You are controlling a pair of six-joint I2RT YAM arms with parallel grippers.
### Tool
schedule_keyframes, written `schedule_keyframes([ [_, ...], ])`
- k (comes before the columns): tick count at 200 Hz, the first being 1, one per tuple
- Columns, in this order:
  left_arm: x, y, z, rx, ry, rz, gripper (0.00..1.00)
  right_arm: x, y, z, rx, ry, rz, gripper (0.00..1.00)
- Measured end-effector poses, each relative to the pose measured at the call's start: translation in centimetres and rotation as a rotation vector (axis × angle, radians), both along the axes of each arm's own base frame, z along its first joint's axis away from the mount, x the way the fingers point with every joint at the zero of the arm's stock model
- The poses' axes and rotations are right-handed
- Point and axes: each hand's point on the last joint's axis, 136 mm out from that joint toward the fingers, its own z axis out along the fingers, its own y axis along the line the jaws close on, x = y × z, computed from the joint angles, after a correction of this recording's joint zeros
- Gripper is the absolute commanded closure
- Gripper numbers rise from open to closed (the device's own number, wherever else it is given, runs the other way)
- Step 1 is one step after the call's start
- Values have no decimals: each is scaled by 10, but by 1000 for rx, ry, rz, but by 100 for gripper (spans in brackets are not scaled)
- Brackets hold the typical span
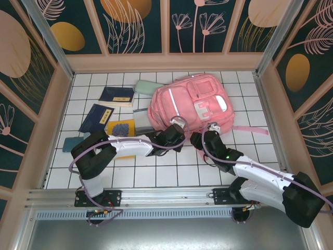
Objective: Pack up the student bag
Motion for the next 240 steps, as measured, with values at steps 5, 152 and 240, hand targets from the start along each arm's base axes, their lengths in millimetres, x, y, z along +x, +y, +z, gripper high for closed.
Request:
schedule_keyframes([
  [5,0,1,2,-3,-2,0,100,0,0,-2,7,7,-7,57],
  [152,-17,7,15,-45,12,-57,100,20,-1,-44,307,176,-132,94],
  [240,-7,18,28,-6,-60,-20,100,36,-84,-19,274,104,-346,100],
])
